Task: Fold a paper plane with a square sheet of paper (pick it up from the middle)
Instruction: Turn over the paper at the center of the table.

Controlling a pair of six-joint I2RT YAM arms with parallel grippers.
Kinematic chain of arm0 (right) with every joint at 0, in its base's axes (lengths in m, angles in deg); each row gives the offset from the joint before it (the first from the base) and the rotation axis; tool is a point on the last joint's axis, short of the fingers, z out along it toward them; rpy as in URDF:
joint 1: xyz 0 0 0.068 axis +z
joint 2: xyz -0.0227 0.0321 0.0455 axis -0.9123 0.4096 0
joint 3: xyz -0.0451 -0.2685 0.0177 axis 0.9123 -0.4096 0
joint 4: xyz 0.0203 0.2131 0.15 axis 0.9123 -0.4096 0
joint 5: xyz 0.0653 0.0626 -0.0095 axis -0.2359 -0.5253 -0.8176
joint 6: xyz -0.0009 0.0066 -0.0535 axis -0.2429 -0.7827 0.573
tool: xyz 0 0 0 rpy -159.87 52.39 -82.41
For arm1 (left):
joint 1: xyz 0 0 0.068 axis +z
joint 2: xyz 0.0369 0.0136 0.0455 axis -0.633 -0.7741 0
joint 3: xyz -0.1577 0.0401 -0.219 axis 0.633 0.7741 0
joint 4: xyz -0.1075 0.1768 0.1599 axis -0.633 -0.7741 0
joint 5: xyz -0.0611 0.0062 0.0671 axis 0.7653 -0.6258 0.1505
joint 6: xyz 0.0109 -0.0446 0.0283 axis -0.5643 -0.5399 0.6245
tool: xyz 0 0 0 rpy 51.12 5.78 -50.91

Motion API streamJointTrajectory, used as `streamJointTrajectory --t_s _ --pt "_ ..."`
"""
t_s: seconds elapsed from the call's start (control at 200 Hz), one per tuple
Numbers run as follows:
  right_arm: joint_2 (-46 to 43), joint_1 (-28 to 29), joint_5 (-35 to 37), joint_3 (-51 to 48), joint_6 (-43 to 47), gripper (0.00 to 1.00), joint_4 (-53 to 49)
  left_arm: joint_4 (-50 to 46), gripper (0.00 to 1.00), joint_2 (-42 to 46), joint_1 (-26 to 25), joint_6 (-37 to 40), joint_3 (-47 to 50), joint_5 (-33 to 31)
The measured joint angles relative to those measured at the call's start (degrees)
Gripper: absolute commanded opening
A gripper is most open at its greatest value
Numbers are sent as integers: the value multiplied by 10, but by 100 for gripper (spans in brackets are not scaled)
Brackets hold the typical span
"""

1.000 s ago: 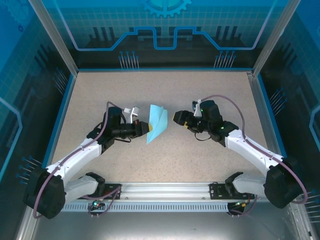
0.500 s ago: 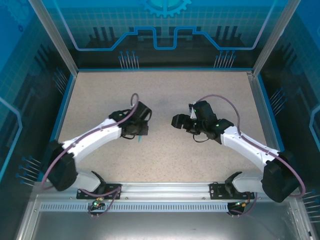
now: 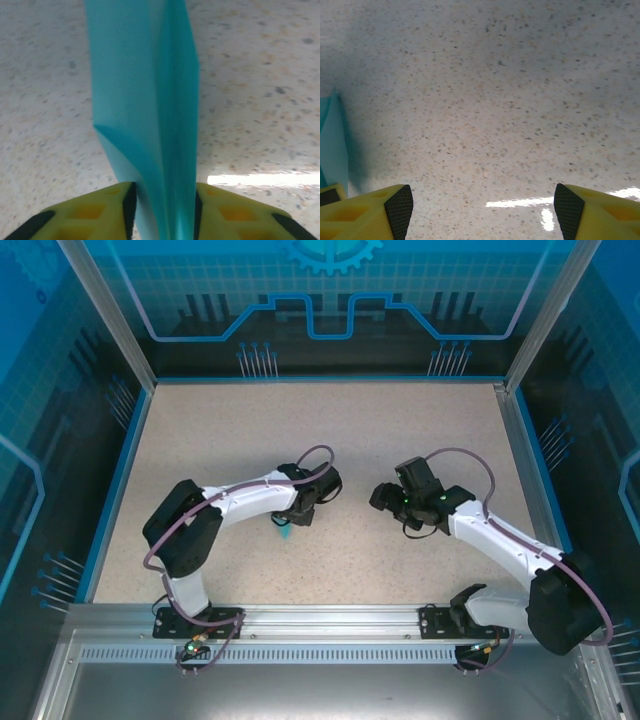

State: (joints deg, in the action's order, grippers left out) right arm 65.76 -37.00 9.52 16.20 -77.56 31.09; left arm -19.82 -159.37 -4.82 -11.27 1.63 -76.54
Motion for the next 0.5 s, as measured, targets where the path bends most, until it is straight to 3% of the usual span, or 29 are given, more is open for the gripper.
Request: streamJointTrajectory --t_s 0.16,0.265,0.38,0.5 --pt "-1 0 2 0 3 78 -2 35 70 11 3 -1 1 63" --pt "0 0 -11 0 16 78 9 78 79 67 20 -2 26 123" --pt "16 20 -23 6 34 74 30 126 83 161 74 -11 75 191" --pt "72 77 -37 53 49 61 57 166 86 237 148 -38 135 231"
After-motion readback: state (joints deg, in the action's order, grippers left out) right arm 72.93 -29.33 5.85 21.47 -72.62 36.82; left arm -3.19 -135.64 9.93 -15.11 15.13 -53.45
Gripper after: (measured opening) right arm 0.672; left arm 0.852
